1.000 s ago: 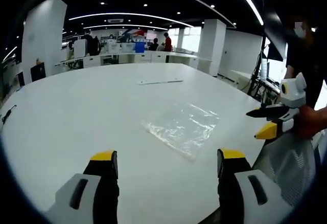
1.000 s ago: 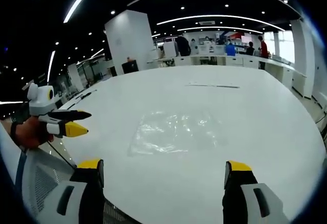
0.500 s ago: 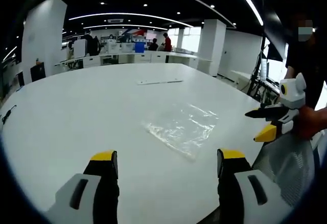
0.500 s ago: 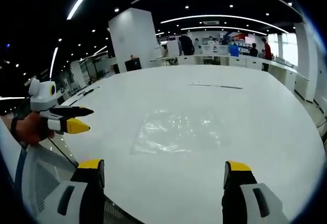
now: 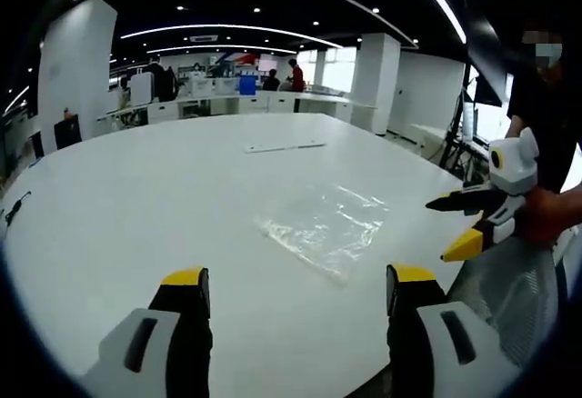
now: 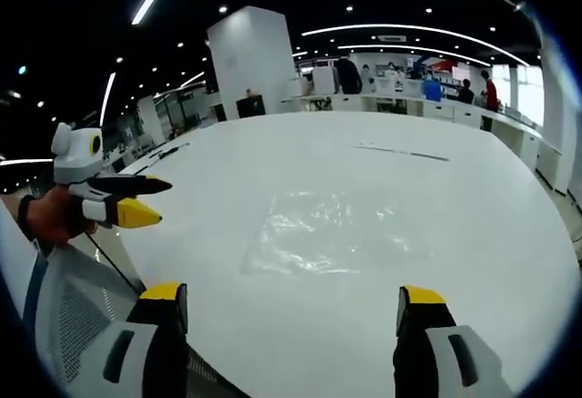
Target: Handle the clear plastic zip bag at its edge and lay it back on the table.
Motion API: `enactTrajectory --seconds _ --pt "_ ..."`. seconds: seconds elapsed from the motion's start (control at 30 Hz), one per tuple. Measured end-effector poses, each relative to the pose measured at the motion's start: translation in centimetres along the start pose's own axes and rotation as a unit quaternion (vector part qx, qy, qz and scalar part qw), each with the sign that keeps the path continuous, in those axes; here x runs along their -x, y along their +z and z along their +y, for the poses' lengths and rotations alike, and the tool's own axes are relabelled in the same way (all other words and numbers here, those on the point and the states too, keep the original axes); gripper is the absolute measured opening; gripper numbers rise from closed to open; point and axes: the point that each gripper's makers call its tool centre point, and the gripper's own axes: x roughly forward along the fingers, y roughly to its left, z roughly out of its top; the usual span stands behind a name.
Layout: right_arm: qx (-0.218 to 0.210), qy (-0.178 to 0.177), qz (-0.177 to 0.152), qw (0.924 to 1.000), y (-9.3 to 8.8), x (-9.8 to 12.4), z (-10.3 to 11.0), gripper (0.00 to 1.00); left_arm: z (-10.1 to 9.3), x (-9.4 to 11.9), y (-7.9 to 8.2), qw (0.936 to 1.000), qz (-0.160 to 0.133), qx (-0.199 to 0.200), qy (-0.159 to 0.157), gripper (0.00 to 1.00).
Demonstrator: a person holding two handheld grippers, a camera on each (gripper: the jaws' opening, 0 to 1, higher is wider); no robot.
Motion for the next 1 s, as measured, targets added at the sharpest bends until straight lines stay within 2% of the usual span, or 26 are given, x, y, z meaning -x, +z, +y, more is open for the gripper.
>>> enactTrajectory --seconds 0.67,1.0 --pt "0.032 0.045 0.018 0.9983 1.3 -4.9 1.8 0.92 0.2 0.8 -0.4 1.0000 0.002 0.004 0.007 0.77" --pt "0.044 0.054 0.028 0.9972 1.9 -7.2 2.6 0.89 -0.3 1.1 -0.3 1.0000 0.002 -0.003 0.003 0.76"
